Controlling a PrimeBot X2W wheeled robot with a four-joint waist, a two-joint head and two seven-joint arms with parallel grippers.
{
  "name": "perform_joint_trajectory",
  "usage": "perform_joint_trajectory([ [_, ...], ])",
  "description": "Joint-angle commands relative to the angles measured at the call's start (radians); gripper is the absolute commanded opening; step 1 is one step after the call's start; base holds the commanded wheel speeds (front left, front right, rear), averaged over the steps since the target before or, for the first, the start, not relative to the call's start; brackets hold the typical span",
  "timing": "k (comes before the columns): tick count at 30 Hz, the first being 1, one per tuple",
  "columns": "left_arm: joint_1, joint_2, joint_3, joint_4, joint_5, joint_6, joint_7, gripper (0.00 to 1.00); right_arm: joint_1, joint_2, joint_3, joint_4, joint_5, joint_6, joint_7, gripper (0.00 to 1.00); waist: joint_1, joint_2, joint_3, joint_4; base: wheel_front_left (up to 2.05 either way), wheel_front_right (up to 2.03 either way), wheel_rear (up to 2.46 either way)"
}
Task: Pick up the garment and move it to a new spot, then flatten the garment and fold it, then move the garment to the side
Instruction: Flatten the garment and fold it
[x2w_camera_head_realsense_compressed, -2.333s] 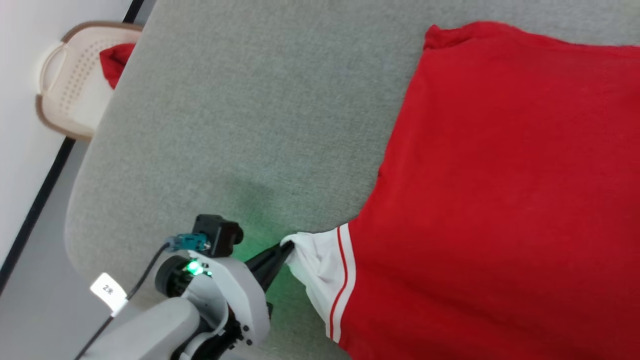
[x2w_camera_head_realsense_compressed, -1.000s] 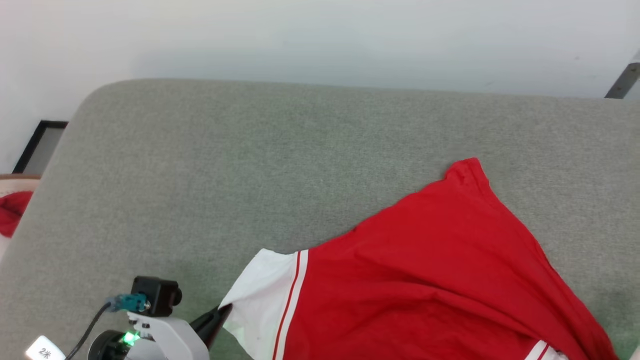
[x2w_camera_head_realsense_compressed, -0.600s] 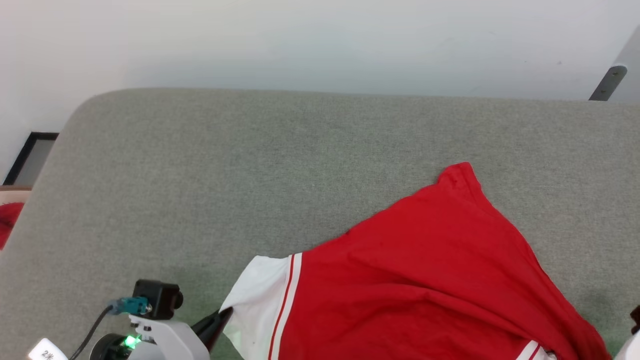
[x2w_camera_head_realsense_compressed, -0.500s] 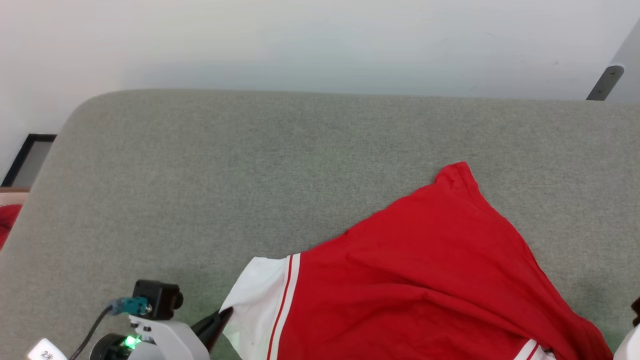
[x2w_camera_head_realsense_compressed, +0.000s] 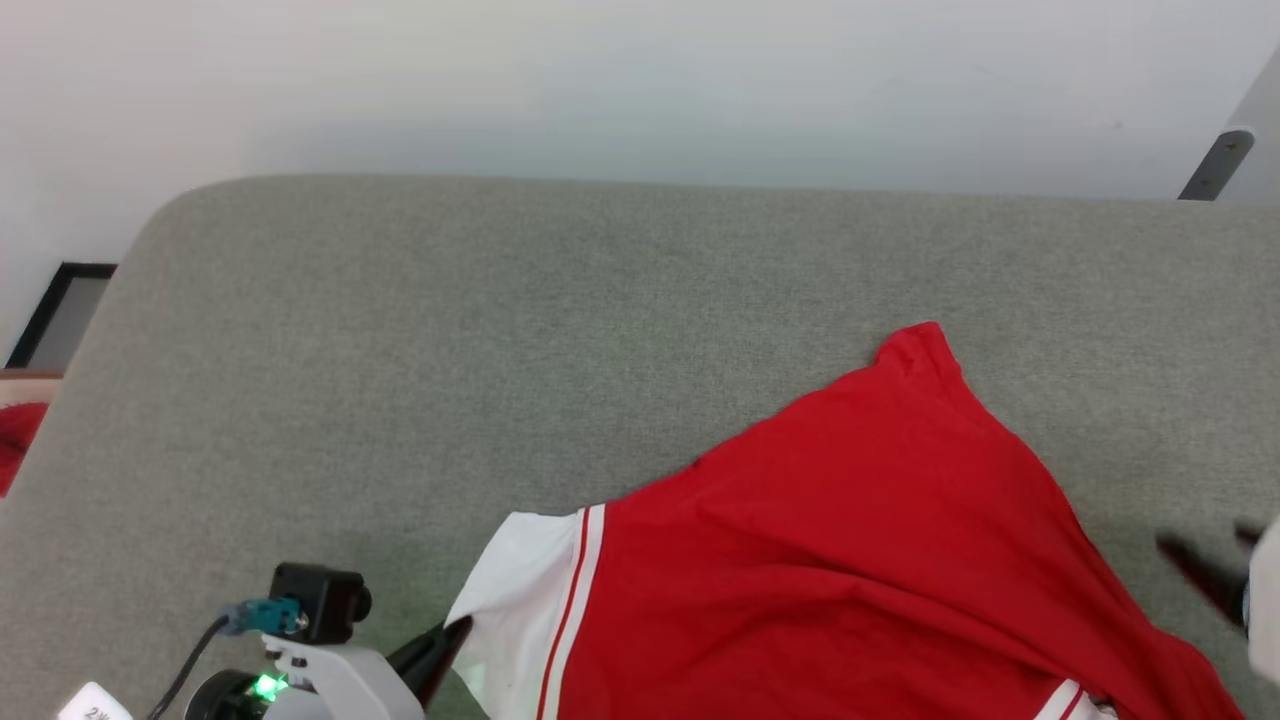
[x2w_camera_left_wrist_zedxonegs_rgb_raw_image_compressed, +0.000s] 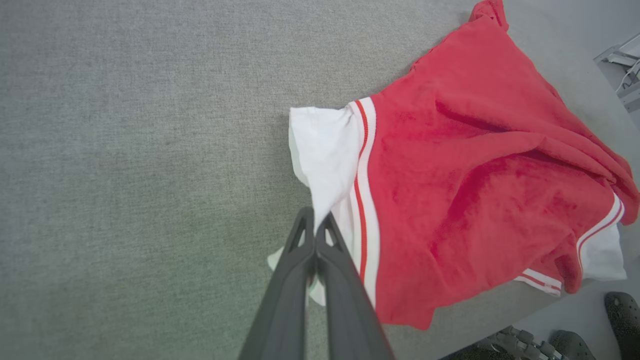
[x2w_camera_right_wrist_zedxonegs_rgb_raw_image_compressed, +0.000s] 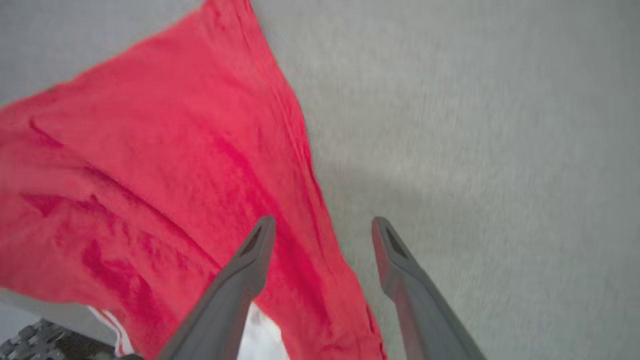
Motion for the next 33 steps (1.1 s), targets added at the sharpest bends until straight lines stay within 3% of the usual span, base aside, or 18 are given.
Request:
perform_joint_trajectory([
  [1,-0.003,-0.004,0.002,-0.004,0.010,0.006,0.001,0.00,-0.046,-0.010,0.019,-0.009,-0.009,-0.001,-0.035,1.00,0.0000,-0.0001,0.011,0.007,0.00,0.00,0.00],
  [6,-0.031,-0.023,-0.003,-0.002,0.023,-0.006,0.010,0.00,-0.211,-0.030,0.090,0.053,-0.027,-0.001,-0.171,1.00,0.0000,-0.0001,0.039,0.037,0.00,0.00,0.00],
  [13,-0.081,-0.065,-0.014,0.017,0.047,-0.032,0.023,0.00,-0.452,-0.080,0.252,0.279,-0.015,-0.001,-0.278,1.00,0.0000,-0.0001,0.100,0.096,0.00,0.00,0.00],
  [23,-0.169,-0.146,-0.037,0.078,0.085,-0.090,0.047,0.00,-0.706,-0.140,0.482,0.595,0.050,-0.001,-0.220,1.00,0.0000,-0.0001,0.190,0.192,0.00,0.00,0.00],
  [33,-0.217,-0.209,-0.048,0.153,0.093,-0.140,0.048,0.00,-0.807,-0.151,0.621,0.805,0.103,-0.001,-0.161,1.00,0.0000,-0.0001,0.239,0.252,0.00,0.00,0.00],
])
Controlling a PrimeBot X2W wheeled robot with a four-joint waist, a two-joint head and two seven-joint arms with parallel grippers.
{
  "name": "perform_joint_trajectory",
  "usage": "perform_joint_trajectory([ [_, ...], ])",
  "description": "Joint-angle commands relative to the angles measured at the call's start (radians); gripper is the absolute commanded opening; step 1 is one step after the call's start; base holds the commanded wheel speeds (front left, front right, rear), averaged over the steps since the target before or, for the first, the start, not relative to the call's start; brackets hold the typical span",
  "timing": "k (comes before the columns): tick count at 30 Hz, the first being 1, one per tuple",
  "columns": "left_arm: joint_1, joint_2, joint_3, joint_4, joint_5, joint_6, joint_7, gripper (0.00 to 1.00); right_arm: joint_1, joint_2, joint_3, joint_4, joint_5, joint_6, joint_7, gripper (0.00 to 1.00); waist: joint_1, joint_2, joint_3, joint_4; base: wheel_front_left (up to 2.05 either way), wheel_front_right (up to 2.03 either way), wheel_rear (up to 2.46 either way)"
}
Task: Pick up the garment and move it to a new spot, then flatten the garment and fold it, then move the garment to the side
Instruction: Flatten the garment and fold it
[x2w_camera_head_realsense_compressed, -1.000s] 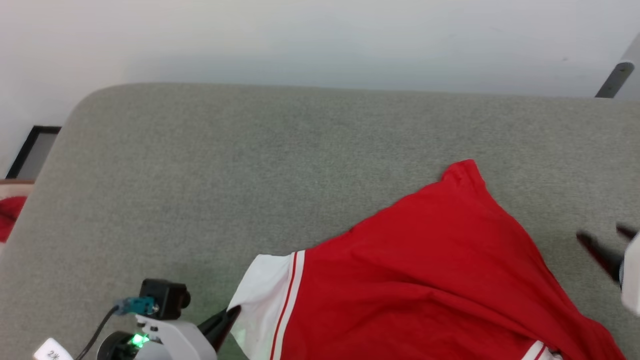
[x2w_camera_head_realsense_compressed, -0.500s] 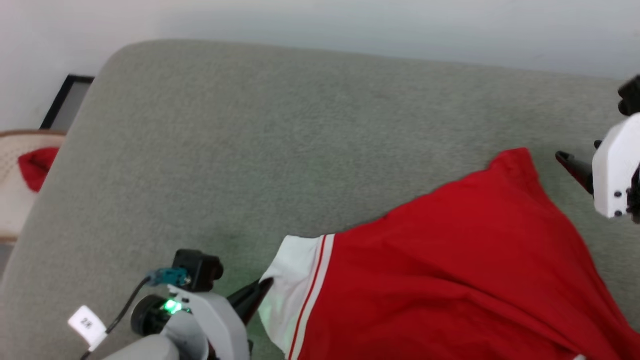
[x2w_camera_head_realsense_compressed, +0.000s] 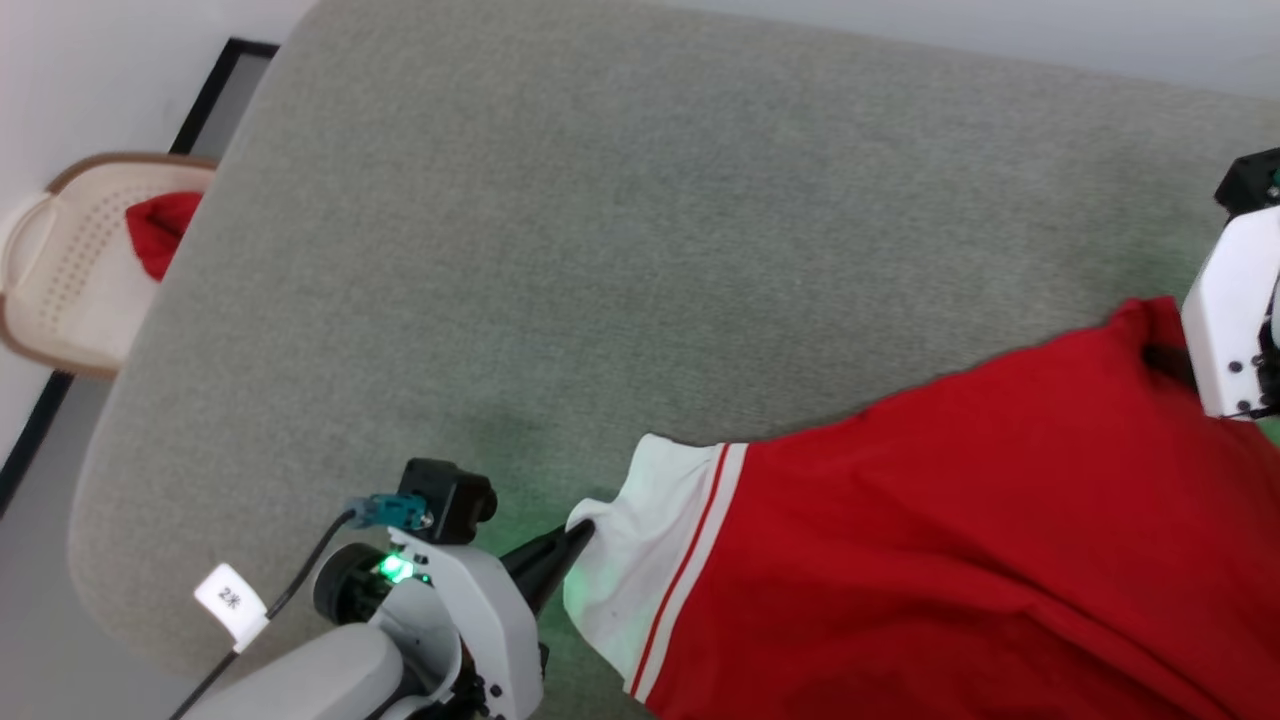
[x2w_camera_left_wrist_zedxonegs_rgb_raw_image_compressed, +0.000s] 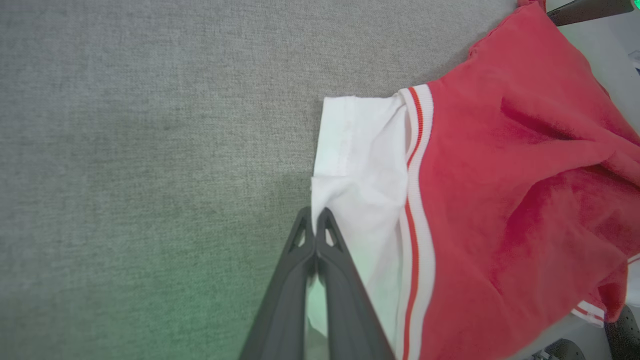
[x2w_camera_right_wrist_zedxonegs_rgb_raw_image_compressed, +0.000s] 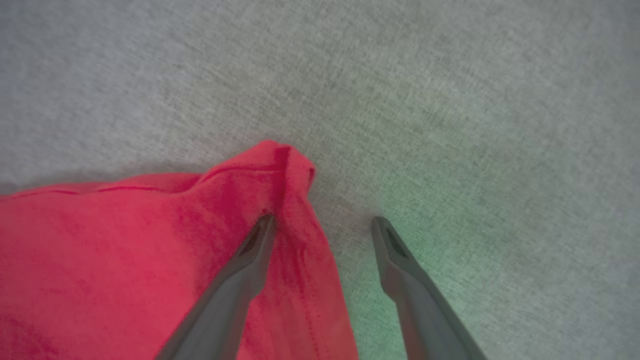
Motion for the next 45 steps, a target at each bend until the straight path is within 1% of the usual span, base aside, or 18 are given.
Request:
perform_joint_trajectory([
  [1,-0.013,-0.012,-0.001,0.012,0.005,-0.010,-0.004,0.00,-0.012,0.002,0.020,0.036,0.018,-0.001,0.010,1.00,0.0000,0.0000,0.028,0.030,0.00,0.00,0.00],
  [8,-0.031,-0.037,-0.005,0.051,0.007,-0.034,-0.007,0.00,-0.012,0.017,0.083,0.152,0.041,-0.001,0.038,1.00,0.0000,0.0000,0.041,0.048,0.00,0.00,0.00],
  [9,-0.033,-0.040,-0.004,0.056,0.007,-0.035,-0.008,0.00,-0.013,0.013,0.093,0.164,0.041,-0.001,0.045,0.50,0.0000,0.0000,0.041,0.048,0.00,0.00,0.00],
  [10,-0.033,-0.041,-0.004,0.061,0.005,-0.036,-0.009,0.00,-0.014,0.010,0.106,0.173,0.041,-0.001,0.054,0.02,0.0000,0.0000,0.040,0.048,0.00,0.00,0.00],
  [11,-0.033,-0.042,-0.003,0.065,0.003,-0.037,-0.010,0.00,-0.015,0.008,0.120,0.176,0.042,-0.001,0.064,0.00,0.0000,0.0000,0.038,0.048,0.00,0.00,0.00],
  [14,-0.030,-0.041,-0.002,0.078,0.000,-0.040,-0.011,0.00,-0.033,-0.003,0.127,0.193,0.045,-0.001,0.061,0.00,0.0000,0.0000,0.030,0.042,0.00,0.00,0.00],
  [18,-0.034,-0.028,-0.003,0.076,-0.013,-0.050,0.008,0.00,-0.060,0.008,0.127,0.206,0.062,-0.001,0.049,0.00,0.0000,0.0000,0.008,0.024,0.00,0.00,0.00],
  [20,-0.049,-0.018,0.007,0.065,-0.029,-0.056,0.027,0.00,-0.074,0.014,0.133,0.194,0.081,-0.001,0.050,0.00,0.0000,0.0000,-0.007,0.012,0.00,0.00,0.00],
  [26,-0.126,0.040,0.035,0.026,-0.074,-0.043,0.144,0.00,-0.143,0.018,0.139,0.153,0.115,-0.001,0.013,0.00,0.0000,0.0000,-0.067,-0.033,0.00,0.00,0.00],
  [30,-0.231,0.080,0.054,0.010,-0.065,-0.040,0.238,0.00,-0.170,0.029,0.148,0.115,0.129,-0.001,-0.040,0.00,0.0000,0.0000,-0.122,-0.062,0.00,0.00,0.00],
  [31,-0.231,0.080,0.054,0.010,-0.065,-0.040,0.238,0.00,-0.170,0.029,0.148,0.115,0.129,-0.001,-0.040,0.00,0.0000,0.0000,-0.122,-0.062,0.00,0.00,0.00],
  [33,-0.296,0.092,0.062,0.017,-0.057,-0.053,0.284,0.00,-0.183,0.028,0.159,0.092,0.135,-0.001,-0.068,0.00,0.0000,0.0000,-0.151,-0.076,0.00,0.00,0.00],
  [36,-0.394,0.093,0.083,0.052,-0.055,-0.077,0.339,0.00,-0.205,0.035,0.174,0.062,0.142,-0.001,-0.108,0.00,0.0000,0.0000,-0.199,-0.099,0.00,0.00,0.00],
  [38,-0.460,0.081,0.094,0.087,-0.054,-0.093,0.373,0.00,-0.224,0.038,0.165,0.052,0.149,-0.001,-0.141,0.00,0.0000,0.0000,-0.226,-0.111,0.00,0.00,0.00],
  [41,-0.551,0.059,0.106,0.155,-0.053,-0.118,0.415,0.00,-0.251,0.060,0.149,0.057,0.150,-0.001,-0.197,0.00,0.0000,0.0000,-0.265,-0.132,0.00,0.00,0.00],
  [45,-0.664,0.031,0.110,0.254,-0.031,-0.156,0.461,0.00,-0.297,0.086,0.161,0.062,0.117,-0.001,-0.268,0.00,0.0000,0.0000,-0.305,-0.158,0.00,0.00,0.00],
])
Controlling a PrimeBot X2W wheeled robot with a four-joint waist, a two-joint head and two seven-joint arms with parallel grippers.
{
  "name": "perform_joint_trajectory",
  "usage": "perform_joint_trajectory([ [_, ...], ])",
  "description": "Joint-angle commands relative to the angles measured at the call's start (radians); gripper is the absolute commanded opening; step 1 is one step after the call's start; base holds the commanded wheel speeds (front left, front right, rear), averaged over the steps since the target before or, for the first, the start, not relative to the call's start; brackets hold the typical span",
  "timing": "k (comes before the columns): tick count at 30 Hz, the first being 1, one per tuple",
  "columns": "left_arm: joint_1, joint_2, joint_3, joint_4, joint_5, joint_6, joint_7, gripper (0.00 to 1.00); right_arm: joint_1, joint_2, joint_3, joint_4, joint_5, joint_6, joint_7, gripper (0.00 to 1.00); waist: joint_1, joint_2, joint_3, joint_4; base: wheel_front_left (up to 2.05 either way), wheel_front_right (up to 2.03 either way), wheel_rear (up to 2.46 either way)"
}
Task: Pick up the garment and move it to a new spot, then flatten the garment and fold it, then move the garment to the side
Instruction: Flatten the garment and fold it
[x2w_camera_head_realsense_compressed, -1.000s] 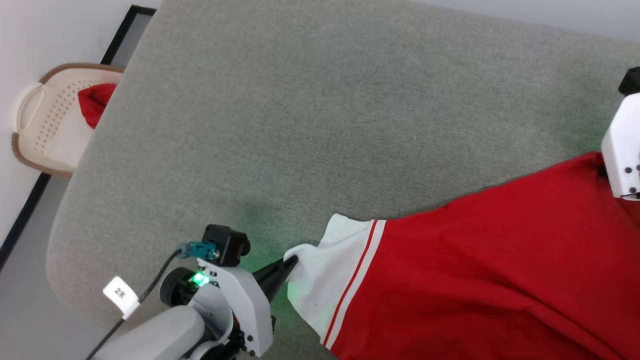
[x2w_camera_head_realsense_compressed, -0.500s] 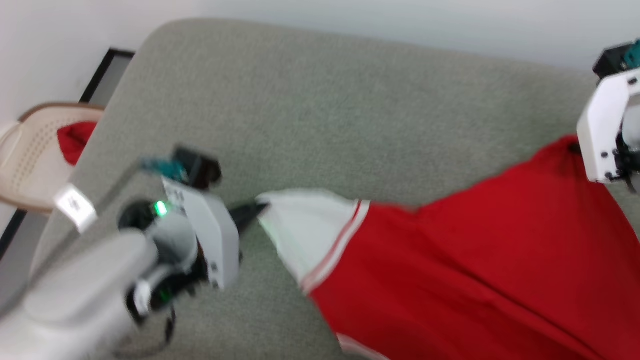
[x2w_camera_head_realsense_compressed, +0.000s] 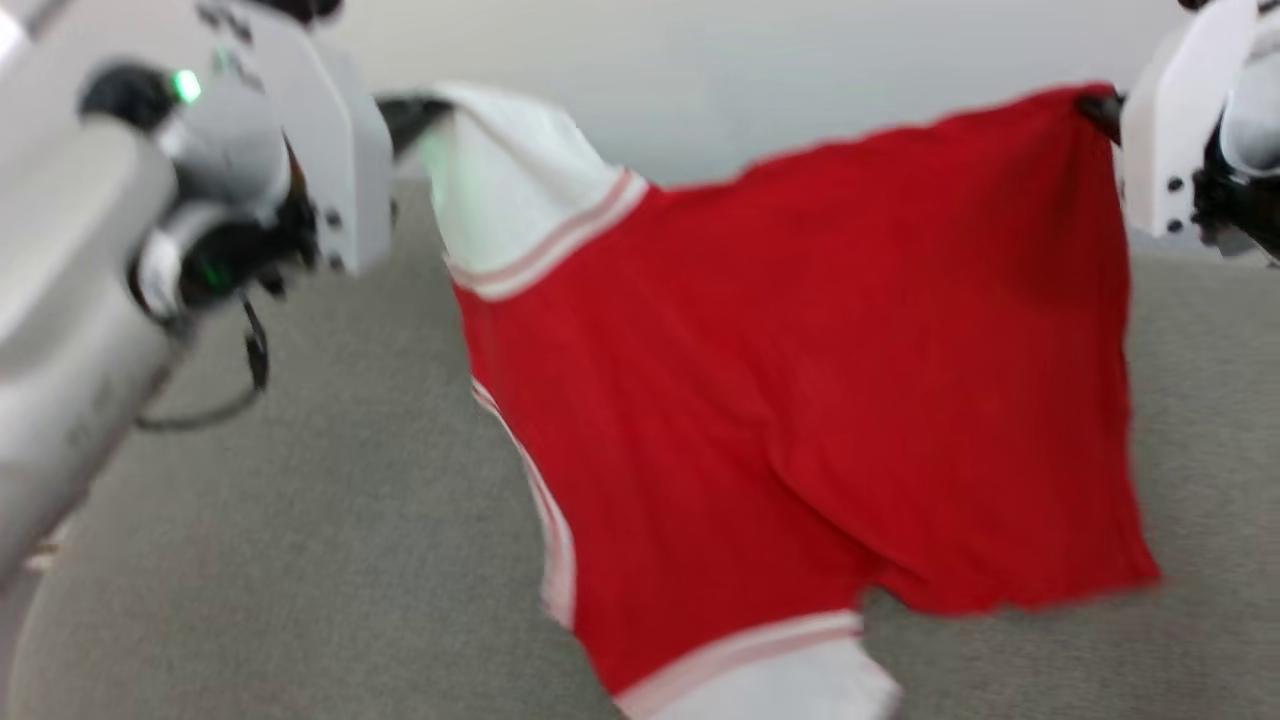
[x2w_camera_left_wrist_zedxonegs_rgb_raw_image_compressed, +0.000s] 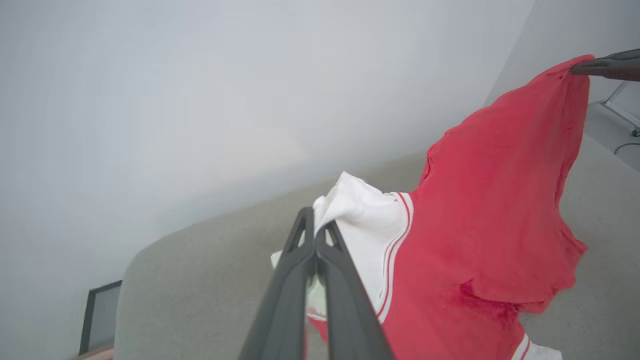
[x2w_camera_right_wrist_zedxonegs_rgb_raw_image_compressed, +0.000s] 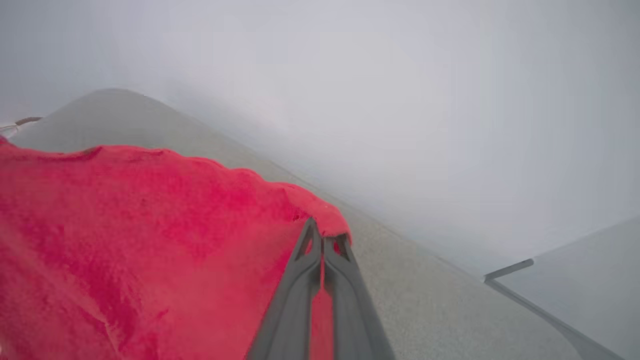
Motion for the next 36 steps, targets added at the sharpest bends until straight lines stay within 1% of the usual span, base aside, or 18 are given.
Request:
perform_joint_trajectory([
  [1,-0.036,-0.010,0.003,0.033,0.007,-0.017,0.012,0.00,-0.018,0.011,0.009,0.002,-0.009,-0.001,-0.021,0.00,0.0000,-0.0001,-0.062,-0.053,0.00,0.00,0.00],
  [7,-0.187,-0.046,0.002,0.174,0.041,-0.059,0.058,0.00,-0.083,0.046,0.016,0.012,-0.017,-0.001,-0.065,0.00,0.0000,-0.0001,-0.080,-0.086,0.00,0.00,0.00],
  [11,-0.274,-0.066,0.000,0.244,0.062,-0.079,0.072,0.00,-0.121,0.051,0.023,0.008,-0.014,-0.001,-0.072,0.00,0.0000,-0.0001,-0.072,-0.103,0.00,0.00,0.00],
  [15,-0.354,-0.079,-0.006,0.299,0.093,-0.096,0.063,0.00,-0.160,0.049,0.020,0.010,-0.009,-0.001,-0.076,0.00,0.0000,-0.0001,-0.042,-0.117,0.00,0.00,0.00],
  [19,-0.437,-0.086,-0.006,0.336,0.109,-0.105,0.060,0.00,-0.207,0.041,0.006,0.007,-0.012,-0.001,-0.082,0.00,0.0000,-0.0001,0.017,-0.128,0.00,0.00,0.00],
  [22,-0.488,-0.089,-0.003,0.359,0.119,-0.108,0.048,0.00,-0.242,0.041,-0.026,0.011,-0.003,-0.001,-0.091,0.00,0.0000,-0.0001,0.079,-0.134,0.00,0.00,0.00],
  [25,-0.547,-0.086,0.001,0.381,0.146,-0.110,0.015,0.00,-0.289,0.044,-0.057,0.024,-0.022,-0.001,-0.100,0.00,0.0000,-0.0001,0.164,-0.143,0.00,0.00,0.00],
  [27,-0.583,-0.090,0.002,0.404,0.172,-0.111,-0.028,0.00,-0.325,0.060,-0.086,0.051,-0.043,-0.001,-0.122,0.00,0.0000,-0.0001,0.231,-0.153,0.00,0.00,0.00],
  [29,-0.613,-0.099,-0.003,0.431,0.217,-0.104,-0.102,0.00,-0.371,0.084,-0.121,0.100,-0.094,-0.001,-0.184,0.00,0.0000,-0.0001,0.297,-0.167,0.00,0.00,0.00],
  [31,-0.649,-0.115,-0.004,0.464,0.271,-0.085,-0.203,0.00,-0.409,0.129,-0.146,0.162,-0.159,-0.001,-0.278,0.00,0.0000,-0.0001,0.355,-0.185,0.00,0.00,0.00],
  [33,-0.665,-0.143,-0.005,0.520,0.308,-0.069,-0.314,0.00,-0.439,0.174,-0.178,0.236,-0.243,-0.001,-0.433,0.00,0.0000,-0.0001,0.383,-0.201,0.00,0.00,0.00],
  [35,-0.729,-0.170,-0.002,0.557,0.349,-0.059,-0.422,0.00,-0.505,0.198,-0.222,0.294,-0.335,-0.001,-0.603,0.00,0.0000,-0.0001,0.421,-0.201,0.00,0.00,0.00],
  [36,-0.771,-0.182,-0.001,0.569,0.376,-0.055,-0.478,0.00,-0.537,0.206,-0.241,0.323,-0.379,-0.001,-0.671,0.00,0.0000,-0.0001,0.449,-0.199,0.00,0.00,0.00],
])
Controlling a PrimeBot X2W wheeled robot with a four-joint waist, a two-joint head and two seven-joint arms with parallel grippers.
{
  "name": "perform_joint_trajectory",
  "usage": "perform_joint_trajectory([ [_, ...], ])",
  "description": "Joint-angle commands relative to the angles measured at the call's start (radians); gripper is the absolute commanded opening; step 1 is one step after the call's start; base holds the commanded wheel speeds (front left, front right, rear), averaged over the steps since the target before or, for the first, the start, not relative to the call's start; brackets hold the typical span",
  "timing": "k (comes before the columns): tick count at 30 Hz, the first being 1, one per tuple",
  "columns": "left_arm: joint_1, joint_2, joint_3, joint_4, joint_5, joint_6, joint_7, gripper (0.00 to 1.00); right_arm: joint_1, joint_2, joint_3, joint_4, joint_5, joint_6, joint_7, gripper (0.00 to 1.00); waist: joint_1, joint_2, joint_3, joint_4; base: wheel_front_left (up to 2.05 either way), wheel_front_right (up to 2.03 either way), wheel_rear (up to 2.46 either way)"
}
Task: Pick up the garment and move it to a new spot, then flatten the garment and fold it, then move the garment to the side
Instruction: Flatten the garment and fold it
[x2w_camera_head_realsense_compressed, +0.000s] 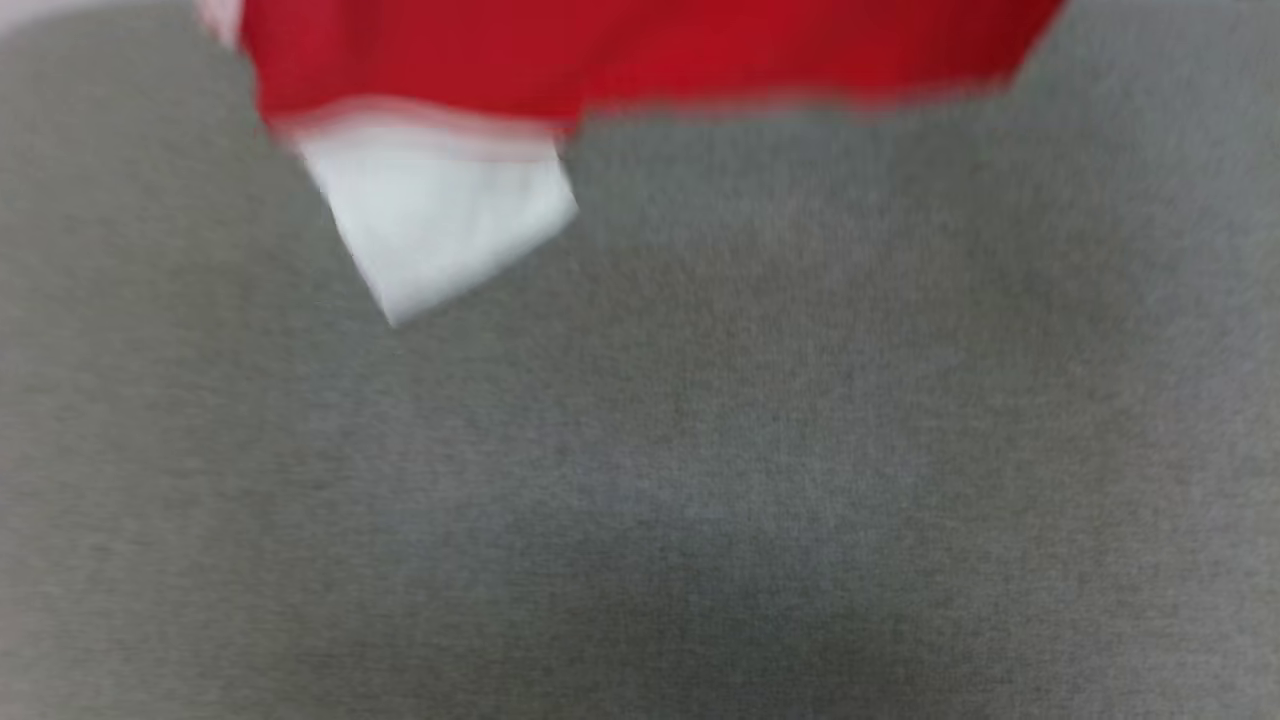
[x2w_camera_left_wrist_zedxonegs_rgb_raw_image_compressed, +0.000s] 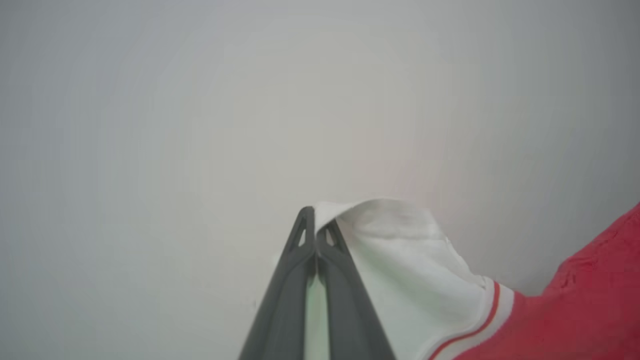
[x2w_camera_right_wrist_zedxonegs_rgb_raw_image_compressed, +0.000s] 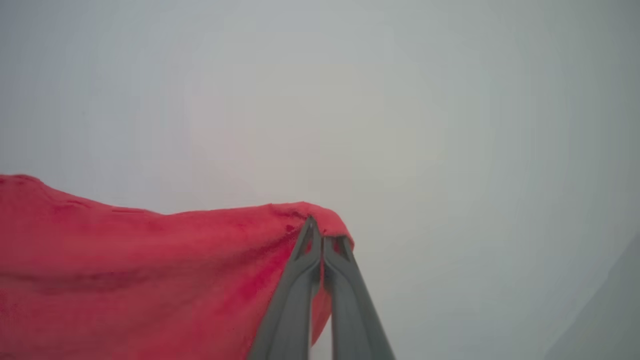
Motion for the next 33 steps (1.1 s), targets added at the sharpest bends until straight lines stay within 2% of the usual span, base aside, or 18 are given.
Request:
perform_joint_trajectory([
  [1,-0.106,-0.016,0.011,0.009,0.037,0.009,-0.083,0.00,-0.085,0.007,-0.042,0.033,-0.067,-0.001,-0.101,0.00,0.0000,0.0000,0.188,-0.037,0.00,0.00,0.00],
  [3,-0.154,-0.033,0.013,0.030,0.071,0.010,-0.172,0.00,-0.118,0.013,-0.053,0.073,-0.162,-0.001,-0.210,0.00,0.0000,0.0000,0.244,-0.026,0.00,0.00,0.00],
  [5,-0.208,-0.053,0.026,0.049,0.082,0.006,-0.240,0.00,-0.155,0.007,-0.078,0.078,-0.240,-0.001,-0.267,0.00,0.0000,0.0000,0.292,-0.010,0.00,0.00,0.00],
  [8,-0.290,-0.070,0.056,0.053,0.080,-0.012,-0.282,0.00,-0.205,-0.003,-0.114,0.061,-0.313,-0.001,-0.286,0.00,0.0000,0.0000,0.374,0.016,0.00,0.00,0.00],
  [10,-0.286,-0.073,0.068,0.045,0.082,-0.024,-0.291,0.00,-0.200,-0.007,-0.130,0.036,-0.336,-0.001,-0.286,0.00,0.0000,0.0000,0.417,0.036,0.00,0.00,0.00],
  [17,-0.124,-0.067,0.165,-0.050,0.114,-0.032,-0.294,0.00,-0.110,-0.037,-0.089,-0.026,-0.377,-0.001,-0.286,0.00,0.0000,0.0000,0.469,0.089,0.00,0.00,0.00],
  [19,-0.062,-0.068,0.196,-0.074,0.118,-0.036,-0.294,0.00,-0.074,-0.046,-0.067,-0.042,-0.359,-0.001,-0.286,0.00,0.0000,0.0000,0.454,0.102,0.00,0.00,0.00],
  [23,0.078,-0.075,0.197,-0.069,0.109,-0.044,-0.294,0.00,0.005,-0.090,-0.022,-0.049,-0.299,-0.001,-0.286,0.00,0.0000,0.0000,0.404,0.130,0.00,0.00,0.00],
  [28,0.205,-0.073,0.119,-0.086,0.059,-0.049,-0.266,0.00,0.101,-0.130,0.045,-0.038,-0.181,-0.001,-0.279,0.00,0.0000,0.0000,0.320,0.156,0.00,0.00,0.00],
  [33,0.339,-0.012,0.022,-0.178,-0.045,-0.048,-0.165,0.00,0.216,-0.173,0.118,-0.079,-0.043,-0.001,-0.233,0.00,0.0000,0.0000,0.220,0.166,0.00,0.00,0.00],
])
